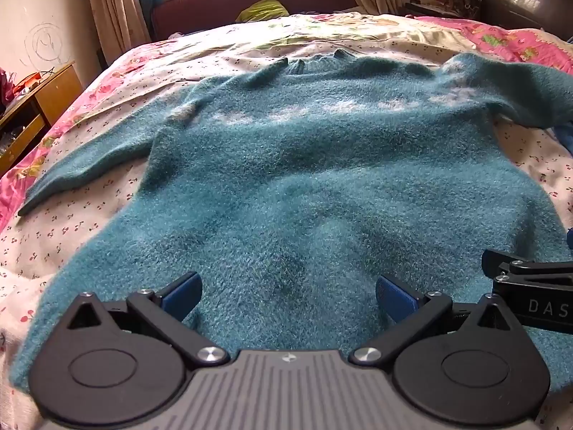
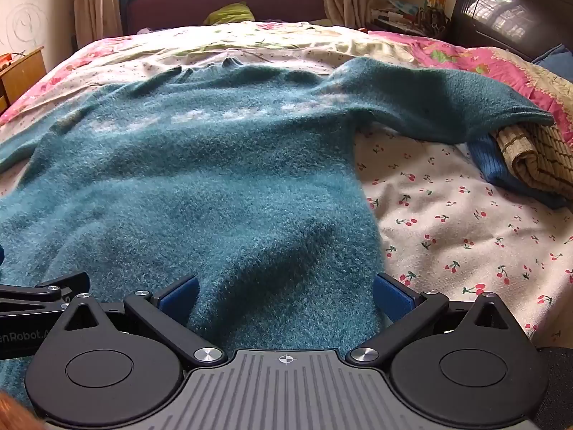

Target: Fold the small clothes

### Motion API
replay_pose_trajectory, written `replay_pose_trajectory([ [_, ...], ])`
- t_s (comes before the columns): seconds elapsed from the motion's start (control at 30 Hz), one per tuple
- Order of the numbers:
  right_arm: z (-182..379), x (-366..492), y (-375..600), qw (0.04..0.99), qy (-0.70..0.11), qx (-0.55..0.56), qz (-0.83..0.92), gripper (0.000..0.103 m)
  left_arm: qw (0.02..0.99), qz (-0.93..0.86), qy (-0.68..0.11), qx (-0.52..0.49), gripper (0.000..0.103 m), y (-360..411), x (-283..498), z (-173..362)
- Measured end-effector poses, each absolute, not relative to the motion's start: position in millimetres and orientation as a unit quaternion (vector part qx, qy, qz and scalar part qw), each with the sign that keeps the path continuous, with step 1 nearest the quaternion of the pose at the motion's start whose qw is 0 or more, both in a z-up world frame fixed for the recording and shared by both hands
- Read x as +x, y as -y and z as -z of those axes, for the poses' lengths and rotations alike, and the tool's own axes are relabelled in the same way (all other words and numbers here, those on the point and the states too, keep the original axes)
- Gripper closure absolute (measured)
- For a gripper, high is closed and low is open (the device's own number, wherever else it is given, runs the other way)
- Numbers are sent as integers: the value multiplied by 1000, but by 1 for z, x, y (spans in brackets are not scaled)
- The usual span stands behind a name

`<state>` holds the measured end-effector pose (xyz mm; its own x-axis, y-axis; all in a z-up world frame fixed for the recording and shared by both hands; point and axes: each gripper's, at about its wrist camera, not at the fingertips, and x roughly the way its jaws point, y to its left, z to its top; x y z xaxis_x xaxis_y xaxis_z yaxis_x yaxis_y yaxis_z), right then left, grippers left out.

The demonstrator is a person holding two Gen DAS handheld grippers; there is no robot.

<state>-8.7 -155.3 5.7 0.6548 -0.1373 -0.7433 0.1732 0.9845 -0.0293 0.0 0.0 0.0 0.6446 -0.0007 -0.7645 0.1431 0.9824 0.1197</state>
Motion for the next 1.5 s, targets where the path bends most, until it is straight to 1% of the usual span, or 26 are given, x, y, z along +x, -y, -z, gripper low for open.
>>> replay_pose_trajectory([
  [0.37, -5, -11, 156, 906, -413, 25, 87, 0, 903, 36, -419, 88, 0, 4, -4, 2],
  [0.5, -6, -6, 156, 902, -421, 29, 91, 0, 902, 33, -421, 86, 0, 2, 0, 13],
  [0.77, -14, 0, 154, 899, -426, 32, 94, 0, 899, 25, -429, 84, 0, 1, 5, 7],
  [1.1, -23, 0, 152, 907, -410, 30, 93, 0, 901, 39, -412, 131, 0, 18, -2, 5],
  [1.5, -19, 2, 156, 904, -415, 32, 101, 0, 900, 21, -423, 97, 0, 3, 7, 2],
])
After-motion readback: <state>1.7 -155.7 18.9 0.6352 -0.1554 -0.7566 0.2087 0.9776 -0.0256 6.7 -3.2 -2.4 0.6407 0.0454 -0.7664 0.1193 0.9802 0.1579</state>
